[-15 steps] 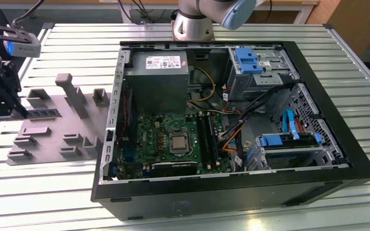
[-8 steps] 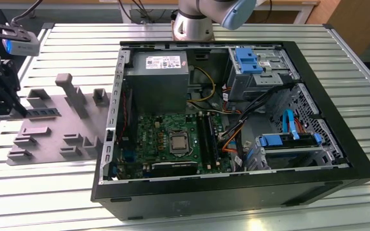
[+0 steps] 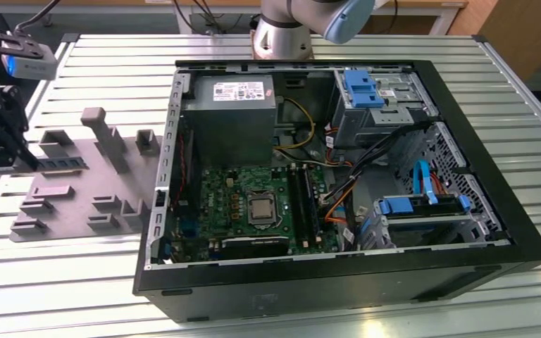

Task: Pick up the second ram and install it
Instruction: 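Pick up the second ram and move it above second insertion slot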

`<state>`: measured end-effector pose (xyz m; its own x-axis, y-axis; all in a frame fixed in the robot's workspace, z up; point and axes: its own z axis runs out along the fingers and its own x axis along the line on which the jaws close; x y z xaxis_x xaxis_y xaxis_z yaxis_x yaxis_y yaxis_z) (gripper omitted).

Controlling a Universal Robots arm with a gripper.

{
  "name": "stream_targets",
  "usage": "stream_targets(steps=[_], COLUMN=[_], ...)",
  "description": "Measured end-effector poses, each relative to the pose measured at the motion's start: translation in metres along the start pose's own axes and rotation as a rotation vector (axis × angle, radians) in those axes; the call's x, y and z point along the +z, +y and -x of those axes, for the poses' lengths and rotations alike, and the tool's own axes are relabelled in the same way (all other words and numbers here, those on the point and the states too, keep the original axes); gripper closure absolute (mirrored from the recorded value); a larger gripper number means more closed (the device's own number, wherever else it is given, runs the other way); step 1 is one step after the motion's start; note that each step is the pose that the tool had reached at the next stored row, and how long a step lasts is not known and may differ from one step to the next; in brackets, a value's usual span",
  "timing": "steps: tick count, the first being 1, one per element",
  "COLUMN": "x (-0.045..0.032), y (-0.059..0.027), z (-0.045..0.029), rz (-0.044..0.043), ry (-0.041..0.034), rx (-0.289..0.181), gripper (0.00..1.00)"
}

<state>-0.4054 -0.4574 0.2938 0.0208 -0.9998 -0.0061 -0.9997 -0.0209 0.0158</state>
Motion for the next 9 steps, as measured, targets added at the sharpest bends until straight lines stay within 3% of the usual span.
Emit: stream_targets(steps=[9], x=[-0.0036], y=[0.0001], z=[0.0], rz=[0.0], ry=[0.0], rx=[0.0], gripper=[0.86])
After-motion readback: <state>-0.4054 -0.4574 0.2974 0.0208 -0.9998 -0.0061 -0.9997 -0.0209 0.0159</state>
